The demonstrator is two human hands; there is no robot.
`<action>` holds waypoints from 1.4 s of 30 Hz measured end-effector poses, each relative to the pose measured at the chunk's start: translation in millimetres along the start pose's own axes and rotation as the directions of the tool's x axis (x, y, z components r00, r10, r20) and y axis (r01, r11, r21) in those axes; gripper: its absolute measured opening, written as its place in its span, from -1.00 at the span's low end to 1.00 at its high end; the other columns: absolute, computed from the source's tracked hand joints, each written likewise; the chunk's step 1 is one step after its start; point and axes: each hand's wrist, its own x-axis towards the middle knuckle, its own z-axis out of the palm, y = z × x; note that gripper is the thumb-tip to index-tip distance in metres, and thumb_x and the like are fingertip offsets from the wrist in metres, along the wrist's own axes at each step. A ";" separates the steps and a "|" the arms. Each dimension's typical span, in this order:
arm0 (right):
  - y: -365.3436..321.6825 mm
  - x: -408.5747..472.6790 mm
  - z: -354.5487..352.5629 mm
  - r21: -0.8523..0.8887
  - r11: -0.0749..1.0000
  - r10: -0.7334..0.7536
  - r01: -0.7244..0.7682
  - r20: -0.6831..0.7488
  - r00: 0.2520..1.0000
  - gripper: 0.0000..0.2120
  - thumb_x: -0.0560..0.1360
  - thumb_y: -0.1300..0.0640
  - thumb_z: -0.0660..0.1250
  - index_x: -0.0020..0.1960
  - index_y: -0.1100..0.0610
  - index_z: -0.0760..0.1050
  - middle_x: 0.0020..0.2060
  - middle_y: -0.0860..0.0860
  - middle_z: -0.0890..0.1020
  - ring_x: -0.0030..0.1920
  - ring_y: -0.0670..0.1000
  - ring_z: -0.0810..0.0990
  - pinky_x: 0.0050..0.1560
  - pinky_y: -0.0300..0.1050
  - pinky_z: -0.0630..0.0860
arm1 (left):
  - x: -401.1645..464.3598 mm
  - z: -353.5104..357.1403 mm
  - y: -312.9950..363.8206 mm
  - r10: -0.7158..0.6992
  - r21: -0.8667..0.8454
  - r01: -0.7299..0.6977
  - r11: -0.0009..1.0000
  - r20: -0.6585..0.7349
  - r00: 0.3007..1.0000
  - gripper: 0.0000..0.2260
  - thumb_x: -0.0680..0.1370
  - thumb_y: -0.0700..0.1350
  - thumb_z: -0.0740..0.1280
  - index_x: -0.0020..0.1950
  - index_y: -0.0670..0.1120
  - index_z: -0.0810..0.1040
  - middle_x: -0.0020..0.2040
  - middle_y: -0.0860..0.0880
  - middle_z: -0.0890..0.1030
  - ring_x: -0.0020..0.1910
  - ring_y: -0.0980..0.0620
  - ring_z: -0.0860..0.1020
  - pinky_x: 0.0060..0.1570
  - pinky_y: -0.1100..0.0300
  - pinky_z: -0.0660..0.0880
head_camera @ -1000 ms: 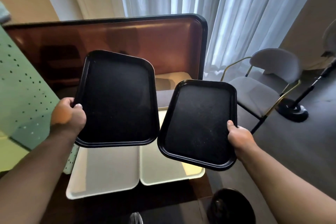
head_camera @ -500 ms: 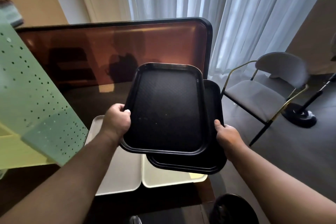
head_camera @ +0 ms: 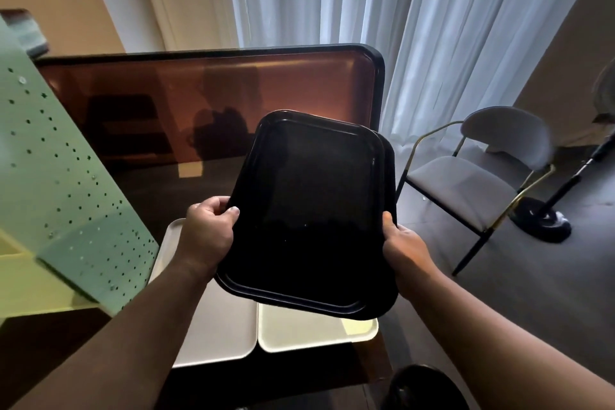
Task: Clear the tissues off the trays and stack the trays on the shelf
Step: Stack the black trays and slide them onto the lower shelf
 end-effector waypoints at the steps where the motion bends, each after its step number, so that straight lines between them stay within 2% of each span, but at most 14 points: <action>1: -2.1 -1.7 2.3 0.017 1.000 -0.004 0.004 0.001 1.000 -0.59 0.67 -0.18 0.18 0.05 0.12 0.61 -0.13 0.06 0.76 -0.19 0.01 0.76 -0.25 -0.16 0.66 | 0.4 -2.7 1.7 0.005 -0.023 -0.005 1.000 0.007 1.000 -0.86 0.62 -0.20 0.33 -0.03 0.01 0.63 -0.07 -0.13 0.71 -0.10 -0.11 0.71 -0.18 0.09 0.61; 5: -13.2 -9.5 12.3 0.050 0.999 -0.011 0.011 0.001 1.000 -0.54 0.67 -0.22 0.14 0.06 0.12 0.61 -0.12 0.06 0.75 -0.14 0.04 0.75 -0.32 -0.19 0.64 | 2.4 -15.0 7.9 -0.046 -0.153 0.074 0.985 0.180 0.983 -0.76 0.66 -0.23 0.25 0.27 0.00 0.56 0.03 -0.13 0.71 -0.10 -0.04 0.72 -0.21 0.15 0.62; 8: -19.1 -16.5 20.6 0.072 0.997 -0.004 0.004 -0.004 1.000 -0.51 0.66 -0.25 0.12 0.04 0.14 0.59 -0.13 0.08 0.72 -0.12 0.04 0.72 -0.29 -0.15 0.59 | -1.0 -21.9 8.4 -0.074 -0.209 0.155 0.966 0.353 0.933 -0.59 0.69 -0.23 0.18 0.47 0.15 0.43 0.19 -0.02 0.69 0.10 -0.02 0.70 -0.07 0.16 0.65; 10: -18.2 -23.4 25.0 0.122 0.993 0.010 -0.011 0.007 1.000 -0.48 0.65 -0.27 0.14 0.06 0.16 0.60 -0.15 0.13 0.75 -0.10 0.11 0.74 -0.17 -0.02 0.68 | -6.7 -24.6 3.5 -0.080 -0.210 0.159 0.965 0.340 0.937 -0.58 0.69 -0.22 0.18 0.50 0.14 0.40 0.21 -0.02 0.68 0.11 0.01 0.70 -0.06 0.20 0.64; 12: -12.6 -25.0 30.3 0.201 0.978 0.043 -0.060 0.091 0.995 -0.42 0.62 -0.30 0.16 0.21 0.17 0.61 0.02 0.22 0.75 0.07 0.25 0.73 0.15 0.27 0.65 | -15.7 -25.5 -2.4 -0.084 -0.172 0.134 0.976 0.269 0.959 -0.57 0.68 -0.23 0.20 0.51 0.10 0.41 0.16 0.00 0.70 0.05 0.06 0.71 -0.08 0.23 0.63; 15: -16.1 -37.3 39.6 0.294 0.945 0.063 -0.142 0.262 0.963 -0.52 0.70 -0.16 0.07 0.30 0.15 0.56 0.17 0.19 0.72 0.16 0.19 0.71 0.29 0.19 0.57 | -28.5 -28.4 -8.5 -0.056 -0.090 0.073 0.993 0.180 0.982 -0.58 0.65 -0.30 0.20 0.40 0.11 0.49 -0.01 0.12 0.67 -0.14 0.17 0.71 -0.23 0.31 0.62; 19: -30.0 -45.0 50.2 0.294 0.940 0.083 -0.171 0.289 0.954 -0.62 0.69 -0.07 0.16 0.18 0.20 0.58 0.02 0.19 0.76 0.07 0.20 0.74 0.28 0.14 0.56 | -32.3 -46.8 -17.3 -0.113 -0.109 0.132 0.985 0.171 0.979 -0.54 0.62 -0.38 0.22 0.42 0.02 0.49 -0.09 0.10 0.72 -0.17 0.11 0.73 -0.29 0.28 0.62; 25: -51.8 -57.0 64.1 0.337 0.930 0.015 -0.149 0.370 0.929 -0.66 0.65 0.01 0.23 0.05 0.24 0.65 -0.13 0.18 0.76 -0.22 0.13 0.74 -0.01 0.00 0.56 | -25.7 -102.9 13.2 -0.147 -0.257 0.236 0.937 0.321 0.936 -0.64 0.55 -0.46 0.19 0.25 -0.20 0.60 0.04 -0.27 0.70 -0.25 -0.07 0.72 -0.32 0.16 0.66; 28: -71.8 -63.3 68.6 0.396 0.913 -0.115 -0.093 0.470 0.875 -0.61 0.61 -0.05 0.23 0.25 0.20 0.57 -0.02 0.16 0.65 -0.05 0.13 0.64 0.06 0.02 0.50 | -25.8 -132.9 35.7 -0.146 -0.273 0.272 0.923 0.407 0.902 -0.67 0.55 -0.35 0.17 0.27 -0.38 0.53 0.09 -0.44 0.59 -0.21 -0.15 0.65 -0.31 0.17 0.62; 31: -88.8 -74.2 79.1 0.345 0.926 -0.054 -0.156 0.530 0.846 -0.60 0.57 -0.11 0.24 0.25 0.13 0.57 -0.01 0.13 0.63 -0.07 0.11 0.64 -0.02 -0.04 0.57 | -27.9 -160.4 50.2 -0.134 -0.286 0.288 0.914 0.459 0.878 -0.58 0.53 -0.29 0.15 0.34 -0.44 0.43 0.09 -0.40 0.54 -0.22 -0.14 0.61 -0.36 0.20 0.61; 34: -101.3 -89.2 92.7 0.298 0.944 -0.045 -0.142 0.543 0.839 -0.63 0.59 -0.06 0.19 0.09 0.17 0.64 -0.17 0.12 0.71 -0.26 0.09 0.72 -0.29 -0.11 0.67 | -28.7 -185.4 54.7 -0.097 -0.270 0.251 0.930 0.479 0.873 -0.52 0.45 -0.15 0.27 0.32 -0.38 0.45 0.17 -0.48 0.50 0.02 -0.26 0.53 -0.07 -0.03 0.55; 36: -110.0 -104.2 104.4 0.309 0.946 -0.086 -0.103 0.543 0.835 -0.63 0.57 0.00 0.18 -0.04 0.17 0.71 -0.23 0.12 0.73 -0.31 0.09 0.72 -0.33 -0.08 0.69 | -29.3 -198.8 56.9 -0.094 -0.299 0.256 0.919 0.464 0.881 -0.52 0.37 -0.14 0.36 0.27 -0.26 0.49 0.23 -0.27 0.52 0.14 -0.26 0.53 0.09 -0.12 0.48; 38: -119.1 -122.8 116.3 0.332 0.941 -0.123 -0.070 0.526 0.841 -0.65 0.46 0.04 0.22 -0.19 0.19 0.73 -0.26 0.12 0.71 -0.34 0.08 0.71 -0.35 -0.09 0.68 | -30.3 -214.7 56.9 -0.075 -0.321 0.226 0.920 0.422 0.904 -0.42 0.35 -0.09 0.42 0.38 -0.10 0.46 0.30 -0.17 0.53 0.18 -0.26 0.61 0.03 -0.11 0.59; 42: -126.7 -153.5 134.3 0.357 0.933 -0.143 -0.052 0.500 0.854 -0.57 0.35 0.03 0.29 0.14 0.22 0.60 -0.14 0.21 0.64 -0.28 0.14 0.69 -0.36 -0.10 0.66 | -34.6 -256.4 65.4 0.031 -0.255 0.140 0.957 0.567 0.823 -0.47 0.48 0.15 0.31 0.31 -0.18 0.58 -0.01 -0.21 0.65 -0.14 -0.16 0.64 -0.17 -0.02 0.63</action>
